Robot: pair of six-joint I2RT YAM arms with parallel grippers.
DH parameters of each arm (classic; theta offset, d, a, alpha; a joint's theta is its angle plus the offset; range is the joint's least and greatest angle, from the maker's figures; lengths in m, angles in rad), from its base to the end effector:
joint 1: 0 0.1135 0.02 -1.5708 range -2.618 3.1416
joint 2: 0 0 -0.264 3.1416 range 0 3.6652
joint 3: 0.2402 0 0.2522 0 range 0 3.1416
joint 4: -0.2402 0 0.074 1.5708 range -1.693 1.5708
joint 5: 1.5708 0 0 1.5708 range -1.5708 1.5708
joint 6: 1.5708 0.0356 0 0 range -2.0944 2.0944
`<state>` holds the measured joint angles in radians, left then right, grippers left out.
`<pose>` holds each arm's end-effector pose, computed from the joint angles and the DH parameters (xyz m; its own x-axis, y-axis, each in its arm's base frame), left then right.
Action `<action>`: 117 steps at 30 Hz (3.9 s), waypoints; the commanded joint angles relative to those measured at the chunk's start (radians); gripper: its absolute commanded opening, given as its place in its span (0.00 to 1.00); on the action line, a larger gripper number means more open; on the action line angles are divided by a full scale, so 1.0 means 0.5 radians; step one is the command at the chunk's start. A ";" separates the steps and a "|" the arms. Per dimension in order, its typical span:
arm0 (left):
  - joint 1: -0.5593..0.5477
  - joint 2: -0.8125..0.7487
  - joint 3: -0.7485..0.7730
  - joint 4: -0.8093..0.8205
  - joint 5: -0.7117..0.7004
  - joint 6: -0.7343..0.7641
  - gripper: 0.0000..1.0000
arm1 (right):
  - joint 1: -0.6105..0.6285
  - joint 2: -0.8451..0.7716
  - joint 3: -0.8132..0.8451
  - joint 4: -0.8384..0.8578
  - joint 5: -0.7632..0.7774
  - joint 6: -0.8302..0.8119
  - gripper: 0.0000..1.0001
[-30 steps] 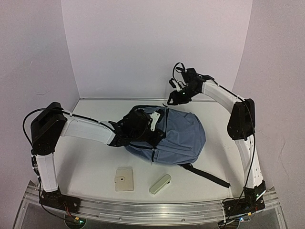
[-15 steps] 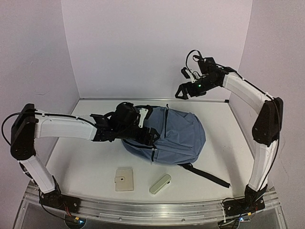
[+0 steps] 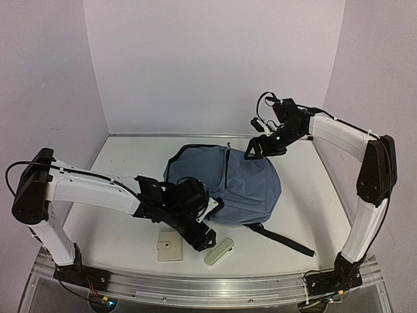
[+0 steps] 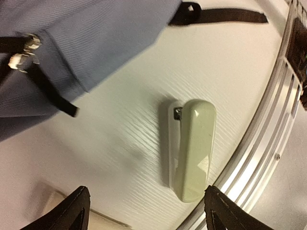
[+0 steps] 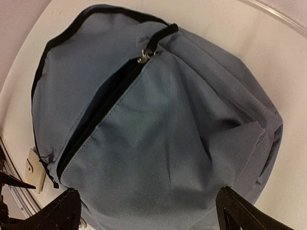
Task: Pack the student bag
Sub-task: Pick up the stationery from the center of the board, then place the stationery in the student bag.
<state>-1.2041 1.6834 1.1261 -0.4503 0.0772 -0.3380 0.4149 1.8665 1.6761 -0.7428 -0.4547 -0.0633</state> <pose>0.1221 -0.3256 0.2046 -0.5995 0.6389 -0.4821 0.7915 0.5627 -0.2386 0.3707 0.1803 0.2934 -0.6958 -0.3686 -0.6164 -0.6467 0.6949 0.3145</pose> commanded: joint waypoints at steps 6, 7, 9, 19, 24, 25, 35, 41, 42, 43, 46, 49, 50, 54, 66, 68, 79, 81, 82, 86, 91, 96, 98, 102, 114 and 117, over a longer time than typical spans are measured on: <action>-0.191 0.502 0.555 -0.409 -0.103 -0.024 0.83 | -0.013 -0.190 -0.017 0.010 0.143 0.067 0.98; -0.198 0.551 0.602 -0.446 -0.104 -0.035 0.84 | -0.018 -0.197 -0.015 0.010 0.162 0.080 0.98; -0.216 0.640 0.702 -0.507 -0.128 -0.071 0.85 | -0.028 -0.214 -0.015 0.011 0.189 0.095 0.98; -0.302 1.088 1.207 -0.964 -0.255 -0.205 0.74 | -0.053 -0.272 0.008 0.011 0.345 0.178 0.98; -0.310 1.220 1.358 -1.127 -0.243 -0.250 0.56 | -0.052 -0.299 -0.011 0.012 0.374 0.193 0.98; -0.316 1.256 1.399 -1.174 -0.263 -0.254 0.52 | -0.053 -0.302 -0.011 0.012 0.377 0.193 0.98; -0.311 1.303 1.437 -1.207 -0.170 -0.273 0.33 | -0.053 -0.317 -0.046 0.010 0.313 0.166 0.98; -0.276 1.104 1.366 -1.105 -0.252 -0.279 0.23 | -0.053 -0.296 -0.031 0.010 0.232 0.166 0.98; -0.269 1.062 1.347 -1.073 -0.259 -0.278 0.22 | -0.053 -0.293 -0.027 0.010 0.225 0.168 0.98; -0.259 1.023 1.334 -1.047 -0.257 -0.278 0.20 | -0.054 -0.290 -0.024 0.010 0.216 0.169 0.98; -0.225 0.913 1.273 -0.976 -0.253 -0.280 0.16 | -0.053 -0.282 -0.014 0.010 0.193 0.171 0.98; -0.186 0.784 1.206 -0.906 -0.255 -0.271 0.14 | -0.053 -0.275 -0.011 0.010 0.148 0.171 0.98; -0.172 0.740 1.179 -0.882 -0.250 -0.265 0.13 | -0.053 -0.272 -0.007 0.010 0.128 0.173 0.98; -0.083 0.461 1.038 -0.684 -0.171 -0.245 0.13 | -0.053 -0.254 0.021 0.012 0.021 0.217 0.95; 0.384 -0.042 0.747 -0.345 -0.034 -0.309 0.13 | 0.129 -0.086 0.079 0.016 -0.031 0.424 0.83; 0.429 -0.061 0.732 -0.320 -0.035 -0.325 0.13 | 0.185 -0.022 0.111 0.011 0.049 0.432 0.83; 0.469 -0.131 0.667 -0.249 -0.054 -0.337 0.14 | 0.400 0.346 0.352 -0.100 0.458 0.418 0.65; 0.472 -0.128 0.664 -0.249 -0.067 -0.332 0.14 | 0.424 0.408 0.399 -0.117 0.484 0.424 0.65; 0.472 -0.126 0.661 -0.248 -0.071 -0.328 0.15 | 0.437 0.436 0.424 -0.125 0.490 0.430 0.66; 0.473 -0.120 0.647 -0.227 -0.066 -0.333 0.15 | 0.488 0.549 0.515 -0.158 0.557 0.424 0.69; 0.474 -0.129 0.642 -0.228 -0.084 -0.325 0.15 | 0.523 0.637 0.553 -0.225 0.636 0.379 0.67; 0.490 -0.096 0.678 -0.239 -0.090 -0.302 0.15 | 0.520 0.593 0.505 -0.275 0.731 0.319 0.43; 0.503 -0.075 0.702 -0.236 -0.079 -0.295 0.15 | 0.520 0.530 0.477 -0.284 0.735 0.301 0.25; 0.563 -0.030 0.730 -0.186 -0.013 -0.287 0.15 | 0.513 0.387 0.441 -0.288 0.756 0.259 0.03; 0.741 0.142 0.871 0.175 0.304 -0.295 0.13 | 0.312 0.135 0.294 -0.228 0.341 0.292 0.00; 0.763 0.245 0.994 0.275 0.357 -0.317 0.13 | 0.283 0.133 0.273 -0.190 0.219 0.323 0.00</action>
<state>-0.8339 1.7608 1.5056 -0.4604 0.1890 -0.4958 0.5844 1.9933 1.8258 -0.8398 -0.2353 0.0781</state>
